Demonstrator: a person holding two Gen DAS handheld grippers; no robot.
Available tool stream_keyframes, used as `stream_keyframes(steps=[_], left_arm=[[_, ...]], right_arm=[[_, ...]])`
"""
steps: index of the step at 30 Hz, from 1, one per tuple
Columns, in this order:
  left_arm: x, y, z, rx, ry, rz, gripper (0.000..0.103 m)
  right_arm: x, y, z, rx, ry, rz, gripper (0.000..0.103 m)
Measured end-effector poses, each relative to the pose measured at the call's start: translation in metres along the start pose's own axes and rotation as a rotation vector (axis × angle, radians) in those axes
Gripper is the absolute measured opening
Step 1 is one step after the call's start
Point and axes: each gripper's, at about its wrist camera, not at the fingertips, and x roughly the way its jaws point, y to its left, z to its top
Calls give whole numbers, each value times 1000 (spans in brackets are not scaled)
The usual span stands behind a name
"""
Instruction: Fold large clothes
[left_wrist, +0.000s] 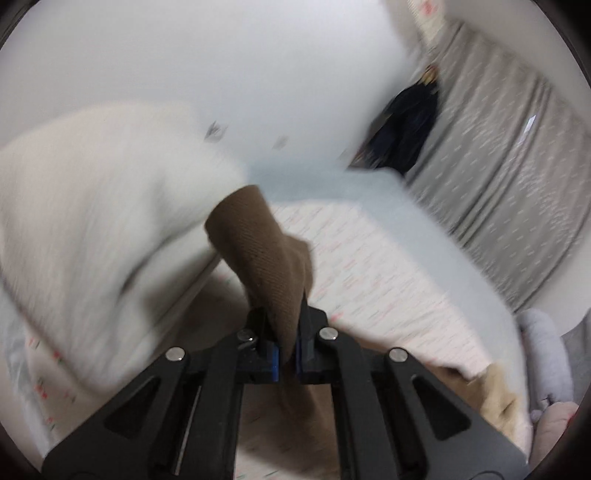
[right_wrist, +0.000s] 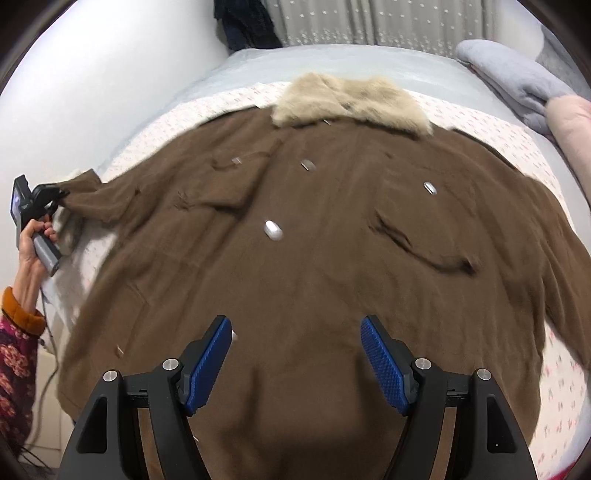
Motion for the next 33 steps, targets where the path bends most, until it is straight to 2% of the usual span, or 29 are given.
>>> stream_keyframes(steps=[3, 6, 9, 11, 15, 17, 19, 21, 24, 25, 27, 29, 33], left_arm=[[-9, -17, 18, 31, -76, -104, 7], [-19, -32, 29, 90, -140, -197, 7], [-27, -41, 35, 134, -171, -269, 7], [-32, -44, 40, 155, -181, -311, 7], [-28, -61, 50, 208, -194, -385, 7], [-27, -70, 52, 228, -186, -433, 6], [-33, -79, 49, 249, -152, -487, 6], [-33, -100, 37, 293, -136, -529, 6], [-40, -130, 24, 353, -138, -583, 6], [-44, -142, 19, 372, -130, -608, 6], [-49, -163, 11, 399, -106, -653, 6], [-54, -184, -3, 434, -78, -694, 6], [-59, -230, -41, 519, -11, -766, 6]], right_arm=[[12, 21, 38, -12, -31, 95, 74], [46, 56, 85, -41, -55, 187, 74], [89, 88, 116, -47, -38, 278, 63], [129, 114, 137, -45, -8, 334, 50], [208, 162, 154, -9, 114, 394, 33], [232, 185, 155, -13, 148, 385, 31], [249, 203, 157, -38, 153, 333, 31], [254, 211, 160, -53, 156, 340, 31], [245, 207, 165, -22, 205, 409, 31], [233, 202, 165, -24, 202, 445, 31], [203, 182, 166, -23, 159, 472, 39], [177, 153, 166, -3, 105, 443, 54], [139, 71, 168, 95, 26, 376, 60]])
